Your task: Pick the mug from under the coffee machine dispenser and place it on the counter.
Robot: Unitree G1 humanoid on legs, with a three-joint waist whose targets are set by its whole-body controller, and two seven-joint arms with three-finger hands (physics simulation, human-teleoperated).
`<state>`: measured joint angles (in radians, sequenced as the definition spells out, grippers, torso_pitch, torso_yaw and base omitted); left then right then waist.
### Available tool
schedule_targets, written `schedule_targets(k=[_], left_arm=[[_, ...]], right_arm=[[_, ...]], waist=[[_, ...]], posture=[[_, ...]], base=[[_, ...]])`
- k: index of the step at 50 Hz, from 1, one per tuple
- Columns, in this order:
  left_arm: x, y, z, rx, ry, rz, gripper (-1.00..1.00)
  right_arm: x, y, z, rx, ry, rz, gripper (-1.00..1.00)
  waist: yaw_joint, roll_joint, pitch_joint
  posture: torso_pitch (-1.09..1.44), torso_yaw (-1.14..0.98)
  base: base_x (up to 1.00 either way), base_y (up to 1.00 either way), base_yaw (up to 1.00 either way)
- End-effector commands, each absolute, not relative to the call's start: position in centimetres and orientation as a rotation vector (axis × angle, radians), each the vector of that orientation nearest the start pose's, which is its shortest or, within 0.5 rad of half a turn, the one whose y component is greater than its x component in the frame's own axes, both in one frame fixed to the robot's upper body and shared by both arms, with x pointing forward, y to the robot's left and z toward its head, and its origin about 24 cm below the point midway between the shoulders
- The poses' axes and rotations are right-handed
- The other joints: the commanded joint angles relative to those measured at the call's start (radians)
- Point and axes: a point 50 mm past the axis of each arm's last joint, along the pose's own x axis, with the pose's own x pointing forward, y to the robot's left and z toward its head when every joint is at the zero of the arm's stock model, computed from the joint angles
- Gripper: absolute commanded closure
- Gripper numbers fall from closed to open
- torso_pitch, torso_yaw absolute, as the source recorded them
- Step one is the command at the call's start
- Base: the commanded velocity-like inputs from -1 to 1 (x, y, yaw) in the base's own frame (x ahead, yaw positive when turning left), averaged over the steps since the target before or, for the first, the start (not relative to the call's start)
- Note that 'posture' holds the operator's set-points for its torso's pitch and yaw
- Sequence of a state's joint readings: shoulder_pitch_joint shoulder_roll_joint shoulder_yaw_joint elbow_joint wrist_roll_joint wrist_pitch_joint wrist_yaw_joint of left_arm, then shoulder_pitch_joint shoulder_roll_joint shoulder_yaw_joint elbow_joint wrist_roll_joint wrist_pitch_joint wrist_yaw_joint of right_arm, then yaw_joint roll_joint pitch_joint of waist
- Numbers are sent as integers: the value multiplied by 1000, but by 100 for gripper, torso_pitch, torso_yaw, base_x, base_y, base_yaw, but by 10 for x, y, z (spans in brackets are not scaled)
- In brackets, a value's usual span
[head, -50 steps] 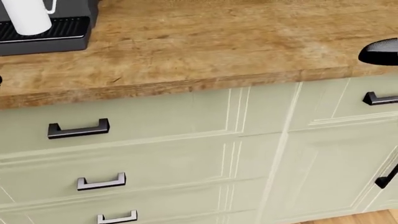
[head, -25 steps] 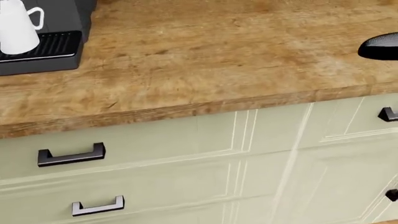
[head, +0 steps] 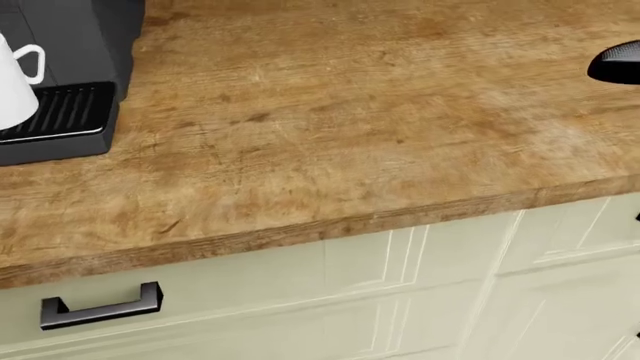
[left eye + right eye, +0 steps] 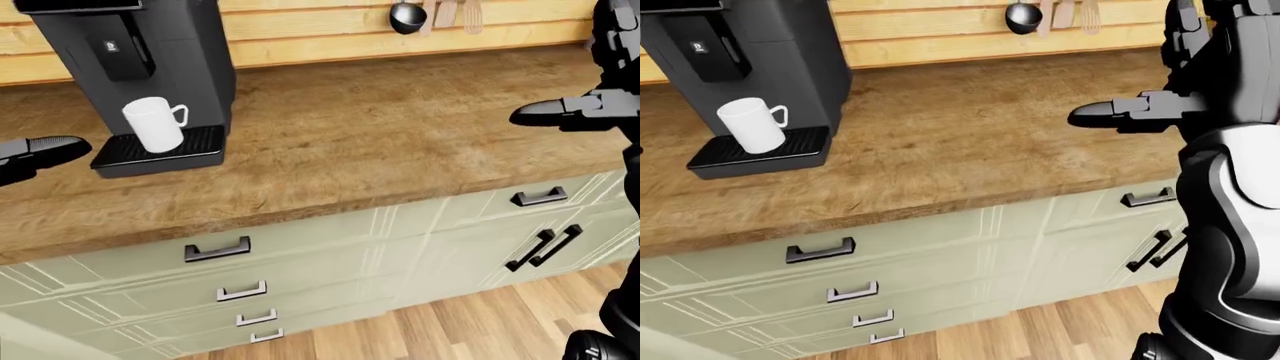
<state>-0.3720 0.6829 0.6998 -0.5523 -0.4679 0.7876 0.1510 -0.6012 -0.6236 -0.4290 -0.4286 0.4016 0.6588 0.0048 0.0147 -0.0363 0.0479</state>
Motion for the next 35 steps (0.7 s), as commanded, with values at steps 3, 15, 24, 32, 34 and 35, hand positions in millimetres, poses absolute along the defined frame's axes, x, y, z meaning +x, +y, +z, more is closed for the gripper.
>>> schedule_targets(k=[3, 15, 24, 32, 34, 35], left_arm=[[207, 312, 298, 161, -483, 481, -100], [205, 313, 302, 163, -492, 487, -100], [203, 313, 306, 163, -498, 489, -100], [202, 315, 306, 165, -496, 493, -100], [202, 315, 306, 166, -496, 493, -100], [202, 315, 306, 166, -496, 493, -100]], right_arm=[[257, -259, 314, -172, -565, -154, -100], [257, -258, 315, -172, -564, -151, -100], [256, -258, 317, -173, -568, -150, -100], [260, -261, 314, -180, -554, -183, -100], [260, -259, 313, -191, -552, -170, -100], [261, -260, 313, -193, -559, -179, -100]], waist=[[-13, 0, -15], [-31, 143, -29], [-11, 54, -5], [-15, 39, -2], [-17, 41, -12], [-16, 43, -13]], posture=[[0, 0], [0, 0], [0, 0], [0, 0], [0, 0], [0, 0]], base=[[16, 9, 0], [16, 14, 0], [16, 15, 0], [7, 7, 0], [0, 0, 0], [0, 0, 0]])
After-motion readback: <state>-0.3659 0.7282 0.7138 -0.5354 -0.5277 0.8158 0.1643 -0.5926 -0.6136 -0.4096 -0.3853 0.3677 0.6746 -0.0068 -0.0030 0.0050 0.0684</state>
